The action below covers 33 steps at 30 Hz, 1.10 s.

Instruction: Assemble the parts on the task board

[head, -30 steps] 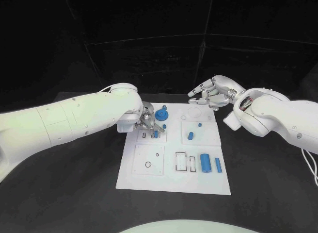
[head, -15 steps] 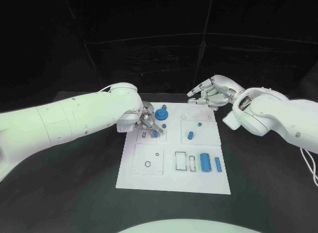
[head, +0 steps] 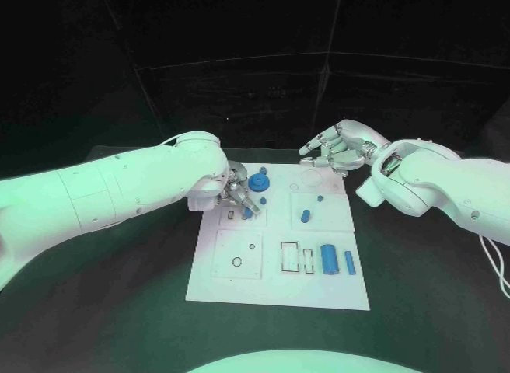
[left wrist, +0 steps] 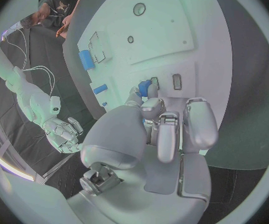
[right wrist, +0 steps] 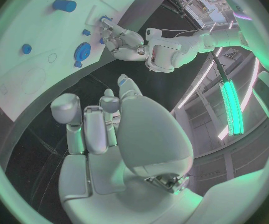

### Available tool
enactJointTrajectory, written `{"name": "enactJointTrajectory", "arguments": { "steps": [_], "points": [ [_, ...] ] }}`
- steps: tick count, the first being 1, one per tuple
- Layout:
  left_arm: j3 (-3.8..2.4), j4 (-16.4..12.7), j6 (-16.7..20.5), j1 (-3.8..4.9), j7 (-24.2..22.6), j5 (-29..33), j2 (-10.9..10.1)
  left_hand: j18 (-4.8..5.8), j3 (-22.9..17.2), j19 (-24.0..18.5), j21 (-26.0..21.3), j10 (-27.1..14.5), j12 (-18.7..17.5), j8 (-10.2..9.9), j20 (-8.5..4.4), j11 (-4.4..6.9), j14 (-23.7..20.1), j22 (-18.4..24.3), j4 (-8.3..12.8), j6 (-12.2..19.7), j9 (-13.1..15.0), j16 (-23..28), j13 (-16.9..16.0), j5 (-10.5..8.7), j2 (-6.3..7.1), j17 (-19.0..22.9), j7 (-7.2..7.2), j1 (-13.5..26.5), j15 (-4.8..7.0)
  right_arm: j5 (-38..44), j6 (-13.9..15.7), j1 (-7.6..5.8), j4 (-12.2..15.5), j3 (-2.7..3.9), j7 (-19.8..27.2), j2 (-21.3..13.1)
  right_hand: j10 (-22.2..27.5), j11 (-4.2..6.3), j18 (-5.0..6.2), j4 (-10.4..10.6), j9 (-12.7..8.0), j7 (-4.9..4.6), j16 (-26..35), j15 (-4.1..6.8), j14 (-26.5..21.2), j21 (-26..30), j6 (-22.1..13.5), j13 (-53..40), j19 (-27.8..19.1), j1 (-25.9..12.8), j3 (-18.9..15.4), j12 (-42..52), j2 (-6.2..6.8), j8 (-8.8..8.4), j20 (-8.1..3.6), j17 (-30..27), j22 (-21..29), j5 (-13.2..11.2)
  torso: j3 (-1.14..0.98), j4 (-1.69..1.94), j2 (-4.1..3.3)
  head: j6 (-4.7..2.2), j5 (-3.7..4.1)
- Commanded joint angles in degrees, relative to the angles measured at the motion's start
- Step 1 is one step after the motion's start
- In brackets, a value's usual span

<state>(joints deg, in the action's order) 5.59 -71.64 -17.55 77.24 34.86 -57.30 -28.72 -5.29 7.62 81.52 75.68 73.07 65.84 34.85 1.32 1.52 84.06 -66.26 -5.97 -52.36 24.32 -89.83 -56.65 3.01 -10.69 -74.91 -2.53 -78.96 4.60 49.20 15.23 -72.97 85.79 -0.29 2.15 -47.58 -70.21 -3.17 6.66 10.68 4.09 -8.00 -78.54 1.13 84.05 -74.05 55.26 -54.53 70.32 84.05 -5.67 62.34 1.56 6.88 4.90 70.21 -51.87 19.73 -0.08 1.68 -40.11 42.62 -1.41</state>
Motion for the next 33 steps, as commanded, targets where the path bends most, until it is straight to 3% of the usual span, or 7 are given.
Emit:
{"name": "enactJointTrajectory", "arguments": {
  "steps": [1,6,9,12,19,26,33],
  "points": [
    [0.06,-0.19,0.81,0.00,-0.75,0.97,0.03,0.50,-2.44,-0.43,-0.15,-0.38,-0.49,-0.37,-0.15,0.20,5.94,0.03,1.59,0.56,0.07,-0.17,0.23,0.21,-1.03,-15.09,0.12,-2.72,0.57,0.76,-0.88,-0.11,-0.09,0.03,-0.04,0.16,0.18,0.20,0.59,-0.38,0.00,-0.08,0.20,0.21,1.86,0.39,0.27,0.06,-0.24,-0.03,0.03,-0.19,-0.08,0.17,0.00,-0.06,0.05,0.33,0.04,0.06,0.00,0.00,-0.10],
    [0.06,-0.27,1.56,-0.01,-0.63,1.23,-0.25,0.52,-8.56,-0.55,-0.23,-0.67,-1.51,-0.89,-0.15,-0.05,5.94,-0.05,4.69,1.10,-0.04,-0.17,0.87,0.57,-0.32,-15.09,-0.28,-4.12,0.42,1.06,-1.29,-0.11,-0.28,0.03,-0.18,0.31,0.20,0.21,0.60,-0.43,0.00,-0.08,0.21,0.22,1.86,0.41,0.27,0.08,-0.25,0.02,0.06,-0.20,-0.09,0.19,0.00,-0.07,0.09,0.34,0.03,0.07,0.02,0.00,-0.10],
    [0.06,-0.32,1.98,-0.01,-0.63,1.30,-0.47,0.44,-18.49,-0.63,-0.30,-0.33,-2.11,-0.92,0.22,-1.03,5.94,-0.30,6.53,0.96,0.19,-0.17,1.30,0.39,3.29,-15.09,-0.49,0.36,0.73,1.12,-1.47,-0.11,-0.44,0.03,-0.22,0.36,0.24,0.21,0.61,-0.49,0.00,-0.07,0.22,0.22,1.86,0.46,0.27,0.12,-0.29,0.09,0.11,-0.23,-0.11,0.20,0.00,-0.07,0.15,0.38,0.03,0.06,0.05,0.03,-0.16],
    [0.07,-0.63,2.63,-0.02,-0.64,1.59,-0.87,0.43,-26.05,-0.64,-0.38,-0.16,-2.22,-0.66,0.23,-0.56,5.94,-0.45,7.61,0.98,0.55,-0.17,1.44,0.54,6.17,-15.09,-0.38,3.80,-0.02,1.17,-1.64,-0.10,-0.62,0.02,-0.25,0.41,0.24,0.21,0.61,-0.49,0.00,-0.07,0.22,0.22,1.86,0.46,0.27,0.12,-0.29,0.09,0.11,-0.23,-0.11,0.20,0.00,-0.07,0.15,0.38,0.05,0.11,0.02,0.04,-0.17],
    [0.07,-2.25,5.50,-0.10,-1.51,1.78,-2.40,0.51,-38.70,-0.56,-0.51,0.41,-2.18,0.71,0.50,-0.46,5.94,-0.78,9.11,1.07,1.83,-0.17,1.54,0.45,10.84,-15.09,-0.63,9.62,0.03,1.19,-1.79,-0.10,-0.86,0.02,-0.21,0.59,0.24,0.22,0.61,-0.53,0.00,-0.08,0.26,0.23,1.85,0.48,0.27,0.11,-0.29,0.12,0.15,-0.22,-0.14,0.22,0.00,-0.11,0.17,0.41,0.02,0.06,0.01,-0.01,-0.31],
    [0.08,-5.36,10.47,-0.44,-2.40,0.96,-5.20,0.62,-43.75,-0.15,-0.06,1.19,-1.53,1.87,0.34,-0.31,5.94,-1.71,10.08,1.12,2.83,-0.17,0.88,1.09,12.77,-15.09,-0.59,11.56,0.07,1.20,-1.80,-0.09,-0.94,0.02,-0.20,0.53,0.24,0.22,0.61,-0.53,0.00,-0.08,0.26,0.23,1.85,0.48,0.27,0.11,-0.29,0.12,0.15,-0.22,-0.14,0.22,0.00,-0.11,0.17,0.41,-0.06,0.05,-0.01,0.01,-0.32],
    [0.11,-7.37,13.48,-1.11,-2.53,-0.54,-6.69,0.64,-44.91,-0.07,0.01,1.21,-1.62,2.16,0.31,-0.30,5.94,-1.90,10.17,1.19,3.08,-0.17,1.02,1.16,13.02,-15.09,-0.59,11.97,0.09,1.20,-1.80,-0.09,-0.95,0.02,-0.28,0.33,0.25,0.21,0.61,-0.53,0.00,-0.08,0.26,0.23,1.85,0.50,0.26,0.12,-0.31,0.10,0.17,-0.22,-0.17,0.24,-0.01,-0.10,0.20,0.42,0.01,0.22,0.05,-0.04,-0.27]
  ]
}}
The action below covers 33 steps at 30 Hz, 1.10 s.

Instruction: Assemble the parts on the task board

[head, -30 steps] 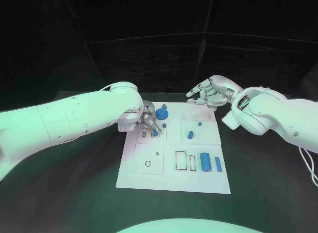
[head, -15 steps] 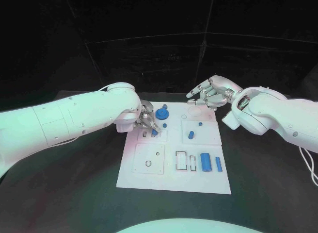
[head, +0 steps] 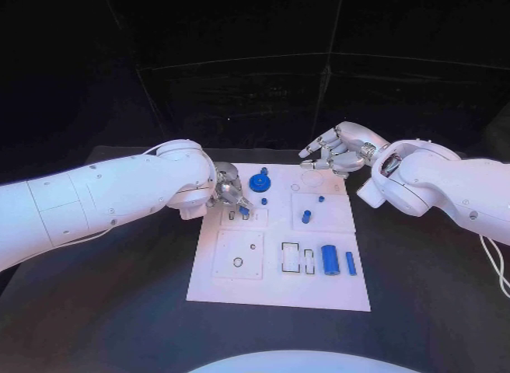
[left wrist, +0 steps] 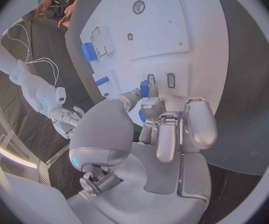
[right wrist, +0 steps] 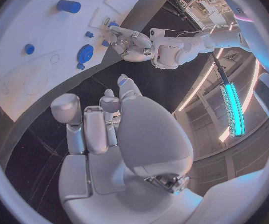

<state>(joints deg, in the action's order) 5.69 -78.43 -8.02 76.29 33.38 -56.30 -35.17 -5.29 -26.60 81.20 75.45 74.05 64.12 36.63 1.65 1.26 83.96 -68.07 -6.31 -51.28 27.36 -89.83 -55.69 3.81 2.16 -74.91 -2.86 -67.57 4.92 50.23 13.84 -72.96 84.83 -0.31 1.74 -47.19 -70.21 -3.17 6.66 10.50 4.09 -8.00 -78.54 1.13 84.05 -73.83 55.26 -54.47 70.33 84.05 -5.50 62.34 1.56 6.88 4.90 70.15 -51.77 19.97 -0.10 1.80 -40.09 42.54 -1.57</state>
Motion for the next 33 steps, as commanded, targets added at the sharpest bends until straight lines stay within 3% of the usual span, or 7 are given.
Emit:
{"name": "enactJointTrajectory", "arguments": {
  "steps": [1,3,12,20,33],
  "points": [
    [0.01,-0.80,4.42,-0.35,-1.05,-2.04,-0.37,0.66,-11.05,0.30,0.31,0.28,0.15,0.47,-0.03,-0.04,6.04,-0.19,10.56,0.13,0.13,-0.17,0.00,0.36,0.27,-15.09,-0.25,0.70,-0.22,0.18,-0.41,-0.11,0.00,0.03,0.14,-0.07,0.25,0.21,0.61,-0.35,0.01,-0.08,0.25,0.23,1.86,0.29,0.26,0.04,-0.31,0.09,-0.01,-0.21,-0.17,0.24,-0.01,-0.03,0.10,0.19,0.06,0.13,0.01,0.04,-0.11],
    [0.02,-1.01,5.42,-0.91,-1.02,-3.65,-0.40,0.67,-11.23,0.33,0.35,0.34,0.20,0.53,-0.03,-0.03,6.04,-0.26,10.57,0.13,0.18,-0.17,-0.07,0.36,0.29,-15.09,-0.25,0.75,-0.22,0.18,-0.43,-0.11,0.00,0.03,0.15,-0.09,0.25,0.21,0.61,-0.35,0.01,-0.08,0.25,0.23,1.86,0.29,0.26,0.04,-0.31,0.09,-0.01,-0.21,-0.17,0.24,-0.01,-0.03,0.10,0.19,0.10,0.28,0.05,0.08,-0.05],
    [0.03,-0.67,7.77,-2.74,-1.11,-5.92,-0.01,0.70,-11.69,0.39,0.41,0.54,0.43,0.66,-0.04,-0.02,6.04,-0.39,10.58,0.12,0.29,-0.17,-0.34,0.34,0.40,-15.09,-0.24,0.94,-0.21,1.03,-0.79,-0.11,-0.03,0.03,0.03,-0.13,0.27,0.20,0.60,-0.33,0.00,-0.10,0.27,0.22,1.86,0.29,0.25,0.07,-0.29,0.03,0.00,-0.23,-0.20,0.25,-0.01,-0.03,0.08,0.20,0.08,0.07,-0.05,0.07,-0.14],
    [0.03,-0.67,7.76,-3.17,-0.96,-6.22,-0.05,0.70,-11.77,0.39,0.42,0.56,0.45,0.68,-0.04,-0.02,6.04,-0.41,10.58,0.11,0.31,-0.17,-0.36,0.34,0.42,-15.09,-0.24,0.98,-0.21,1.67,-0.93,-0.11,-0.08,0.03,-0.10,-0.14,0.31,0.19,0.60,-0.30,0.00,-0.10,0.27,0.22,1.86,0.30,0.26,0.13,-0.30,-0.04,-0.02,-0.28,-0.20,0.27,-0.01,-0.04,0.10,0.19,0.07,0.19,-0.06,0.14,-0.19],
    [0.03,-1.21,3.18,-3.26,0.26,-5.43,-0.39,0.70,-12.79,0.43,0.40,0.69,0.34,1.04,-0.06,0.06,6.04,-0.46,10.84,-0.01,0.59,-0.17,-0.15,0.33,0.96,-15.09,-0.15,1.35,-0.18,2.77,-1.41,-0.10,-0.23,0.02,-0.36,-0.07,0.31,0.19,0.60,-0.30,0.00,-0.10,0.27,0.22,1.86,0.30,0.26,0.13,-0.30,-0.04,-0.02,-0.28,-0.20,0.27,-0.01,-0.04,0.10,0.19,0.09,0.15,-0.07,0.36,-0.15]
  ]
}}
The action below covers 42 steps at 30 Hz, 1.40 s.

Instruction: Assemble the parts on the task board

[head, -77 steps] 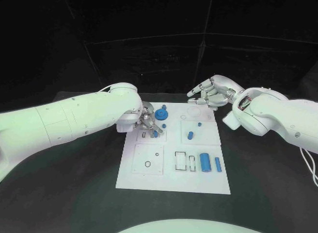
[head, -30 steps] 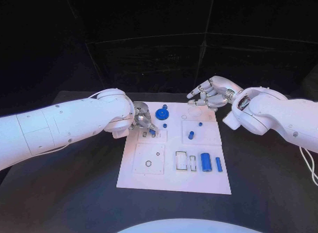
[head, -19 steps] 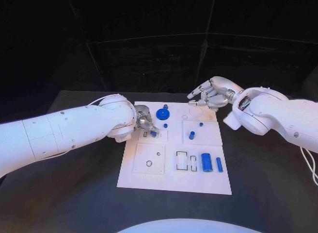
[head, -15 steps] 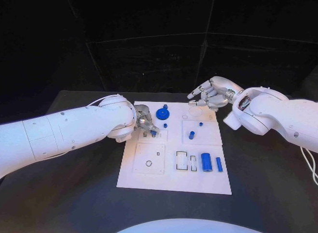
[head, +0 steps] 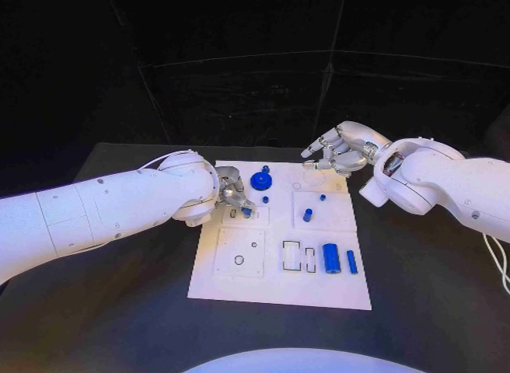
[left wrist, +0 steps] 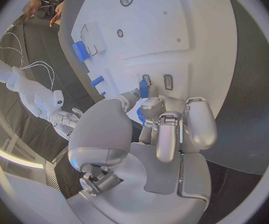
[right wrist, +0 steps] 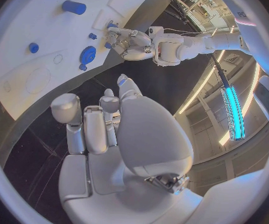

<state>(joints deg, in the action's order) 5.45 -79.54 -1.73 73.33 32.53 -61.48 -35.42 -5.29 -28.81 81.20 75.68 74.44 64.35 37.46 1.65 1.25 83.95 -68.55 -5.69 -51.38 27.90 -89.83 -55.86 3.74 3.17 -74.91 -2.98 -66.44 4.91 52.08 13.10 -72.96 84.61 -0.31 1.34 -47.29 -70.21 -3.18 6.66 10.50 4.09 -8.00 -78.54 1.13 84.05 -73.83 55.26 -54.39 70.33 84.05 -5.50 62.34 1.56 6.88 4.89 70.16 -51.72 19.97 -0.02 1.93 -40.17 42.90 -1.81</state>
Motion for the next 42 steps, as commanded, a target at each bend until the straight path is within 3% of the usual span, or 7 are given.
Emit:
{"name": "enactJointTrajectory", "arguments": {
  "steps": [1,22,27,30,35,42],
  "points": [
    [0.27,-0.18,-3.26,-0.30,1.17,-0.23,-0.22,0.70,-10.69,0.44,0.18,0.31,0.09,0.25,-0.06,0.09,6.05,0.00,10.26,0.06,0.08,-0.17,0.05,0.42,0.02,-15.09,-0.02,0.24,-0.16,0.98,-0.70,-0.10,-0.02,0.02,0.03,0.03,0.31,0.19,0.60,-0.30,0.00,-0.10,0.27,0.22,1.86,0.30,0.26,0.05,-0.31,-0.04,-0.02,-0.28,-0.20,0.27,-0.01,-0.05,0.06,0.19,0.00,0.05,0.01,0.07,0.08],
    [0.28,-0.96,-3.44,-0.31,1.80,-0.14,-0.95,0.72,-11.28,0.48,0.21,0.51,0.17,0.46,-0.08,0.13,6.05,-0.11,10.45,-0.05,0.24,-0.17,-0.04,0.64,0.45,-15.09,0.03,0.52,-0.14,1.19,-0.64,-0.08,-0.19,0.02,0.48,0.29,0.29,0.18,0.60,-0.27,0.01,-0.10,0.29,0.21,1.86,0.33,0.29,0.03,-0.30,-0.19,-0.07,-0.24,-0.16,0.32,-0.01,-0.05,0.07,0.18,-0.02,-0.04,-0.01,0.28,-0.15],
    [0.28,-0.81,-2.87,-0.31,1.67,0.56,-0.95,0.73,-11.22,0.54,0.24,0.96,0.46,0.88,-0.13,0.28,6.05,-0.27,9.54,-0.56,0.51,-0.17,-0.29,0.53,0.76,-15.09,0.30,2.02,-0.07,1.19,-0.65,-0.08,-0.20,0.02,0.44,0.29,0.29,0.18,0.60,-0.27,0.01,-0.10,0.29,0.21,1.86,0.33,0.29,0.03,-0.30,-0.19,-0.07,-0.24,-0.16,0.32,-0.01,-0.05,0.07,0.18,-0.03,0.00,0.03,0.31,-0.09],
    [0.28,-0.68,-2.41,-0.31,1.52,1.15,-0.93,0.75,-9.19,0.57,0.22,1.35,0.91,1.31,-0.25,0.60,6.05,-0.37,7.72,-1.28,0.80,-0.17,-0.68,0.21,1.19,-15.09,0.77,4.43,0.14,1.19,-0.67,-0.08,-0.21,0.02,0.43,0.32,0.33,0.19,0.62,-0.26,0.02,-0.09,0.35,0.21,1.85,0.40,0.32,0.10,-0.37,-0.25,-0.08,-0.28,-0.14,0.36,0.00,-0.13,0.21,0.21,-0.06,-0.04,0.02,0.37,-0.02],
    [0.27,-0.32,-2.17,-0.30,1.30,1.75,-0.58,0.87,-1.85,0.84,0.50,1.60,1.72,1.69,-0.68,0.98,6.05,-1.02,4.93,-2.46,1.18,-0.17,-1.46,-0.51,2.03,-15.09,1.30,7.44,0.59,1.19,-0.66,-0.08,-0.21,0.02,0.41,0.34,0.33,0.19,0.63,-0.26,0.02,-0.09,0.35,0.21,1.84,0.41,0.32,0.10,-0.38,-0.25,-0.09,-0.29,-0.14,0.36,0.00,-0.13,0.22,0.21,-0.06,-0.08,0.01,0.33,-0.01],
    [0.27,0.11,-2.45,-0.28,1.24,1.92,0.00,0.95,3.57,1.07,0.71,1.76,2.29,1.38,-0.91,1.14,6.05,-1.57,3.60,-2.95,1.25,-0.17,-2.13,-0.54,1.65,-15.09,1.42,7.51,0.75,1.19,-0.62,-0.08,-0.21,0.02,0.41,0.39,0.43,0.19,0.68,-0.26,0.02,-0.08,0.52,0.21,1.79,0.55,0.33,0.27,-0.54,-0.29,-0.10,-0.42,-0.12,0.38,0.00,-0.40,0.53,0.22,-0.08,-0.07,-0.03,0.15,-0.06]
  ]
}}
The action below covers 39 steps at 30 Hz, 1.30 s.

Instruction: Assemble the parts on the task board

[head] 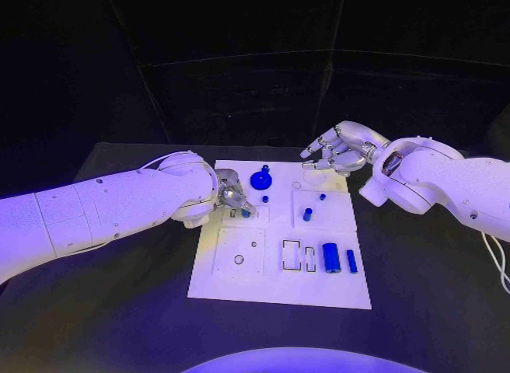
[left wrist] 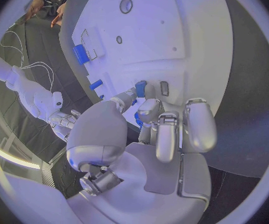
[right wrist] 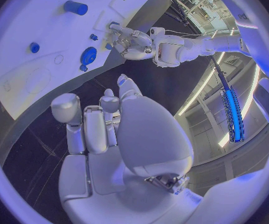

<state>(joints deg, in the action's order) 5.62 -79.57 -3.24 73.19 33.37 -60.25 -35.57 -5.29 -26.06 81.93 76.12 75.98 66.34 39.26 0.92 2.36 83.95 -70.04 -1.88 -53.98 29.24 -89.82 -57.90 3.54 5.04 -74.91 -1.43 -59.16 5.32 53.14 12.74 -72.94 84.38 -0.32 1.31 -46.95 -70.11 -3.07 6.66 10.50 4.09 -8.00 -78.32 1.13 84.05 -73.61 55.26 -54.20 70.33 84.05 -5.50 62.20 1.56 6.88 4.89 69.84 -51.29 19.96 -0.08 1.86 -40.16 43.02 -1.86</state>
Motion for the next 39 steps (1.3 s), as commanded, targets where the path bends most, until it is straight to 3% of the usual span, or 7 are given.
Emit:
{"name": "enactJointTrajectory", "arguments": {
  "steps": [1,14,26,39],
  "points": [
    [0.10,0.24,-0.98,-0.14,0.41,0.69,0.22,0.96,1.27,0.34,0.27,0.24,0.36,-0.46,-0.19,0.03,6.05,-0.11,-0.32,-0.39,-0.09,-0.18,-0.15,-0.34,-0.29,-15.09,-0.12,0.17,0.34,0.13,-0.22,-0.10,0.02,0.03,0.43,0.05,0.34,0.09,0.69,-0.26,0.02,-0.08,0.28,0.21,1.79,0.36,0.33,0.09,-0.57,-0.30,-0.10,-0.29,-0.12,0.38,0.00,-0.06,0.16,0.23,0.00,0.04,-0.02,0.08,0.05],
    [0.08,2.26,-2.02,0.01,0.33,1.39,1.62,1.05,4.72,0.56,0.53,0.51,0.88,-0.67,-0.27,0.11,6.05,-0.68,-1.48,-0.96,-0.01,-0.18,-0.81,-0.31,-0.91,-15.09,-0.02,0.05,0.41,0.13,0.06,-0.10,-0.07,0.03,0.56,0.16,0.64,0.07,0.86,-0.24,0.00,-0.10,0.45,0.20,1.73,0.81,0.23,0.44,-1.06,-0.49,-0.18,-0.59,-0.01,0.39,0.01,-0.27,1.08,0.27,-0.03,-0.08,-0.04,0.29,0.32],
    [0.07,3.63,-2.28,0.14,0.31,1.65,1.94,1.07,6.53,0.62,0.57,0.63,1.07,-0.91,-0.31,0.15,6.05,-0.87,-2.45,-1.19,0.00,-0.18,-1.05,-0.30,-1.65,-15.09,0.02,0.12,0.45,0.13,0.09,-0.10,-0.07,0.03,0.54,0.14,0.79,0.05,0.90,-0.22,-0.01,-0.11,0.55,0.19,1.68,0.95,0.19,0.59,-1.20,-0.56,-0.20,-0.72,0.01,0.39,0.01,-0.40,1.33,0.28,0.04,0.11,-0.01,0.34,0.59],
    [0.05,3.33,-0.33,0.16,-0.85,1.79,1.55,1.12,17.01,0.75,0.58,0.84,1.38,-1.56,-0.37,0.20,6.05,-1.38,-7.40,-1.84,0.24,-0.18,-1.50,-0.77,-0.92,-15.09,0.10,2.33,0.49,0.13,0.07,-0.10,-0.09,0.03,0.56,0.11,0.88,0.03,0.90,-0.16,-0.02,-0.12,0.65,0.17,1.64,1.03,0.16,0.63,-1.25,-0.74,-0.25,-0.75,0.03,0.42,0.03,-0.51,1.41,0.28,0.09,0.10,0.05,0.20,0.53]
  ]
}}
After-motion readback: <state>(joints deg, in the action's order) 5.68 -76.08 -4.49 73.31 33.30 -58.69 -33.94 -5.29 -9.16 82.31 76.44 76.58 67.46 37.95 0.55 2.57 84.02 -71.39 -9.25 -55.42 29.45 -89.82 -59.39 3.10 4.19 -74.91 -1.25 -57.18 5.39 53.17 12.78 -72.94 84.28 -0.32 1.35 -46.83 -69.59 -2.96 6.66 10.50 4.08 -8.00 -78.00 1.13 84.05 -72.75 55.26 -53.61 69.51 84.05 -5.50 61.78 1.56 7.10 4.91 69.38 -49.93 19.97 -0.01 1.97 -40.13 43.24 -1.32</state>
